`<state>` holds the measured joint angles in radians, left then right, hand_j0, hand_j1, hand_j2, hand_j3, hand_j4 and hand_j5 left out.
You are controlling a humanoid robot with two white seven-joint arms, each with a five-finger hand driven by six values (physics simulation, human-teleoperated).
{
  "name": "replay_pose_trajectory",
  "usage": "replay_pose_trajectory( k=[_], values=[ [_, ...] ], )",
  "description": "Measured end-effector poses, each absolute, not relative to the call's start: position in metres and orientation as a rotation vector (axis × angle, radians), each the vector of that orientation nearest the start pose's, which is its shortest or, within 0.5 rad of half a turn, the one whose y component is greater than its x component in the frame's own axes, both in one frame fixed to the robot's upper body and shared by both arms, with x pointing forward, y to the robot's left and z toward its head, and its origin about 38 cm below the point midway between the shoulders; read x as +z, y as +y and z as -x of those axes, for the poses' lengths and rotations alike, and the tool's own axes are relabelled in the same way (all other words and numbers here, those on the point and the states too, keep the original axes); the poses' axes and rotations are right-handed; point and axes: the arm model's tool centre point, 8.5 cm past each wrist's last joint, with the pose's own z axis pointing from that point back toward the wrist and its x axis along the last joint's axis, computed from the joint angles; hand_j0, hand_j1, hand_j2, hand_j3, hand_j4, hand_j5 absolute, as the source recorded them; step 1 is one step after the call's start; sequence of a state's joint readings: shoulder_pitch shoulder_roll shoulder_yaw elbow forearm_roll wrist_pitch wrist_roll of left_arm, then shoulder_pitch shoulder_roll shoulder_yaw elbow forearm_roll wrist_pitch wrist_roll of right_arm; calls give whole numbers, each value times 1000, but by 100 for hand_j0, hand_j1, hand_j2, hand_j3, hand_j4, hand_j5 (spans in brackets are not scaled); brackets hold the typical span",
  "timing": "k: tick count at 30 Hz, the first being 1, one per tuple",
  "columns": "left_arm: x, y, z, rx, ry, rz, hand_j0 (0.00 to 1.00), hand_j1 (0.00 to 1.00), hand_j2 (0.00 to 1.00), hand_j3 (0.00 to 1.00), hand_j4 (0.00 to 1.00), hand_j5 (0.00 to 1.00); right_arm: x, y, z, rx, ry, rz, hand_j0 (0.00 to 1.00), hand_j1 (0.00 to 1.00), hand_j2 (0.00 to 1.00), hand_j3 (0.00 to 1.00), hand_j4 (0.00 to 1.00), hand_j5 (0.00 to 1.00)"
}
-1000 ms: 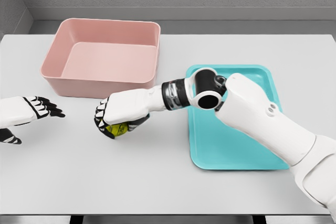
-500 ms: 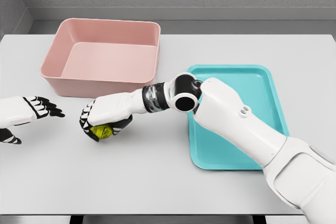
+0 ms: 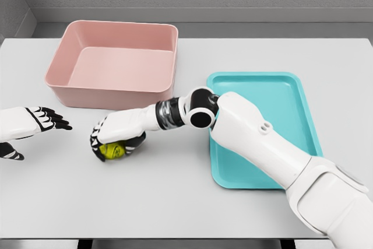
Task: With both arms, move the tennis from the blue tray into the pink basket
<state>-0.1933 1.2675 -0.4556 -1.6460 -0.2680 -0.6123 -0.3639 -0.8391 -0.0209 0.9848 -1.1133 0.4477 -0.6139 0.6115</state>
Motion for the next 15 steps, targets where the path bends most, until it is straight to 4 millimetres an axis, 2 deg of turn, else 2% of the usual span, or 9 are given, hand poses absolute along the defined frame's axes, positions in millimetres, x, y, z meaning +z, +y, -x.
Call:
replay_pose_trajectory(
  k=[1,2,5,10,15],
  values=[
    [206,410,-331,-2072,-1185,-352,100,100,100,100,100,100,151,49,-405,-2782,1903,356,75,75,75,75,75,75],
    [206,410,-331,-2072,-1185,-352,100,100,100,100,100,100,150,49,-406,-2785,1904,357,82,82,82,82,82,82],
    [206,410,-331,-2072,-1185,-352,100,100,100,100,100,100,150,49,-407,-2788,1908,355,89,89,89,89,89,89],
    [206,410,-331,-2072,-1184,-352,100,100,100,100,100,100,151,48,-408,-2785,1915,350,90,90,90,90,90,90],
    [206,410,-331,-2072,-1184,-352,100,100,100,100,100,100,164,42,-414,-2754,1961,301,90,90,90,90,90,90]
  ],
)
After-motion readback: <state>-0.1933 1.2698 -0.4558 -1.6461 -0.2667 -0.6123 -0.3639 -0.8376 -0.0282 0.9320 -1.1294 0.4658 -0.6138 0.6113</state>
